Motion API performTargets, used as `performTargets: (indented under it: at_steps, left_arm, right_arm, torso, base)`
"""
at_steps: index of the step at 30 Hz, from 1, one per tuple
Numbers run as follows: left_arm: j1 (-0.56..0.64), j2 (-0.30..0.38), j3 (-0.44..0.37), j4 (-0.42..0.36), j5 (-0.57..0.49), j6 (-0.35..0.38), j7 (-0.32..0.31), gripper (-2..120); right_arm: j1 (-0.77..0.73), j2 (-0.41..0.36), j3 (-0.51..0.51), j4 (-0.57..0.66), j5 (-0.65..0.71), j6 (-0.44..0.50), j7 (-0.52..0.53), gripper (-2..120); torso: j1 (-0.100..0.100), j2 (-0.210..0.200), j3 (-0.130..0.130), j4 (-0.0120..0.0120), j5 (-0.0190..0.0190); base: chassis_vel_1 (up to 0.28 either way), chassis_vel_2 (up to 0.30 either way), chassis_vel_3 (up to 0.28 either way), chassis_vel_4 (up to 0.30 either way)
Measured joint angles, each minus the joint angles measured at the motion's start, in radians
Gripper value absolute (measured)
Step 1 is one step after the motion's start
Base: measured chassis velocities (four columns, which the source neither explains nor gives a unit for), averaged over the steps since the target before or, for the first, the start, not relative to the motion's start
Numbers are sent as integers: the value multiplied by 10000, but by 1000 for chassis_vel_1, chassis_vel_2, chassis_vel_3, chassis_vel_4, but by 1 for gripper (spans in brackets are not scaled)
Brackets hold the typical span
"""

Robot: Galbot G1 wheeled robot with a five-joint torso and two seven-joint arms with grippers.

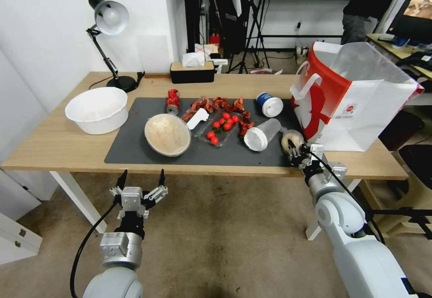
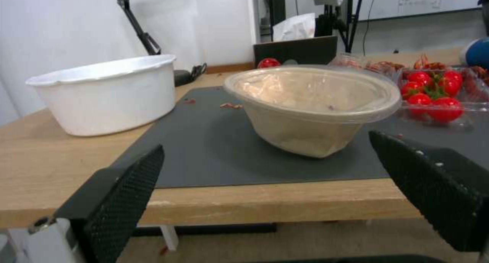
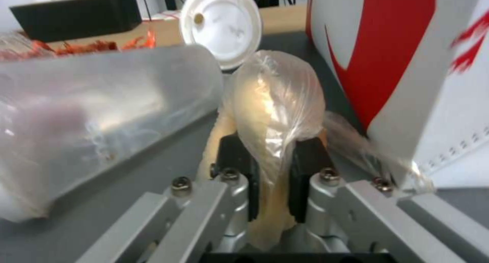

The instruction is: Pick up the trash from the table and place it into the takeout bag.

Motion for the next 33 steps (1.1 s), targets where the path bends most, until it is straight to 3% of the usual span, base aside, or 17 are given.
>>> performTargets:
  at_steps: [7,12,17,21,27,33]
  left_arm:
    - [20,11,-9,-7,18,-35,-25,100]
    - [46,-14,-7,-36,18,-74,-59,100]
    - [76,-19,-135,-90,-19,-129,-71,100]
    - [61,-52,-190,-38,-60,-229,-70,100]
    - [51,-76,-228,-30,-79,-230,-72,100]
    - [64,-68,-262,-12,-83,-228,-73,100]
  right_arm:
    - [-172,-15,64,212,32,-49,-10,4]
    - [-537,-244,275,1282,69,-62,-162,4]
    - [-1076,-1196,685,3035,53,346,-1079,4]
    - [-697,-1683,821,3361,621,1185,-1394,4]
    - [1145,-2477,882,3172,2913,2050,-214,3]
    - [2371,-3248,1007,2298,3531,2124,722,3]
  torso:
    - [0,0,1,0,2]
    - [0,0,0,0,1]
    - [-1,0,0,-1,1]
    - [-1,0,0,0,1]
    - [0,-2,1,3,1]
    - [-1,-2,1,0,2]
  base:
    - [0,0,0,0]
    - [0,0,0,0]
    - [0,0,0,0]
    - [0,0,0,0]
    - [0,0,0,0]
    - [0,0,0,0]
